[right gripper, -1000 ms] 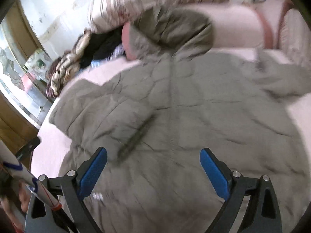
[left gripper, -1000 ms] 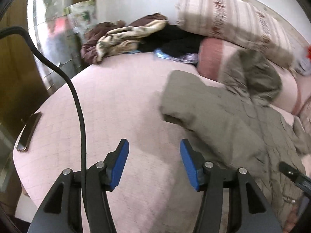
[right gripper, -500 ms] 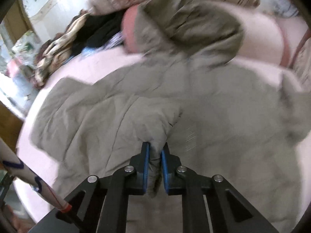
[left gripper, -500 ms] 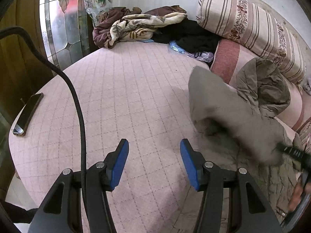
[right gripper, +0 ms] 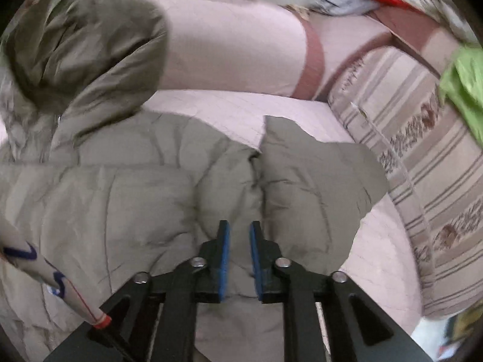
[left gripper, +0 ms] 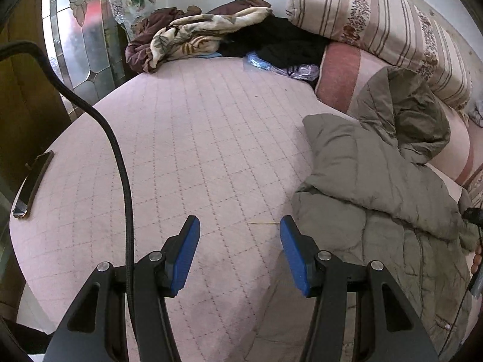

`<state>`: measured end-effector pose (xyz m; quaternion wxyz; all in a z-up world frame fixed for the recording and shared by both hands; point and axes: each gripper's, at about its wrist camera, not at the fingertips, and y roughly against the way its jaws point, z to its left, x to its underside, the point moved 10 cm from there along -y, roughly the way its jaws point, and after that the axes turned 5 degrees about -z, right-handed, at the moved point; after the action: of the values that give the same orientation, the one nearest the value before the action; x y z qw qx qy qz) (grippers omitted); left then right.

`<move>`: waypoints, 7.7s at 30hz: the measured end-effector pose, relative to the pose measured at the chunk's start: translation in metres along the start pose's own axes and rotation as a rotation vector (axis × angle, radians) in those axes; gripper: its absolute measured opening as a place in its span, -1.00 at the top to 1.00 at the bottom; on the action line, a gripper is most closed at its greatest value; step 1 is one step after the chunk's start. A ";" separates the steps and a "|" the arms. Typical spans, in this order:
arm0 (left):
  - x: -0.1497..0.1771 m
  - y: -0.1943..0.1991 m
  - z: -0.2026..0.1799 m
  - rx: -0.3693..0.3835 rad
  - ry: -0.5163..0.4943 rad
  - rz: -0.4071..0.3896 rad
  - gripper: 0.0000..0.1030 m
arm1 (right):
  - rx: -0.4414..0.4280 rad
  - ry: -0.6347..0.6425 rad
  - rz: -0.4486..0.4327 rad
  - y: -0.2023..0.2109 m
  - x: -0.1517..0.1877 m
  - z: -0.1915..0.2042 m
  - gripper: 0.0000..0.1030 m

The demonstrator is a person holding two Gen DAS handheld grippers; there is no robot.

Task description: Fold large clothes

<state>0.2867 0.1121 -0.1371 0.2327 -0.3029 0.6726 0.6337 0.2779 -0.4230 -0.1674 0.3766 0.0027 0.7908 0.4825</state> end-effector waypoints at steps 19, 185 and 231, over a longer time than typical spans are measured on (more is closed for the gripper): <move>0.019 0.019 -0.044 0.118 -0.022 0.042 -0.06 | -0.389 -0.069 0.098 0.020 0.030 0.054 -0.53; 0.132 0.175 -0.138 0.062 -0.250 -0.111 -0.98 | -0.370 -0.008 -0.247 0.179 0.226 -0.061 -0.50; 0.154 0.142 -0.135 0.080 -0.248 0.010 -0.98 | -0.332 0.045 -0.198 0.163 0.234 -0.049 -0.57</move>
<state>0.0876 -0.0378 -0.1309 0.3229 -0.2091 0.6650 0.6402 0.0225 -0.2866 -0.1691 0.3999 -0.1479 0.7049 0.5669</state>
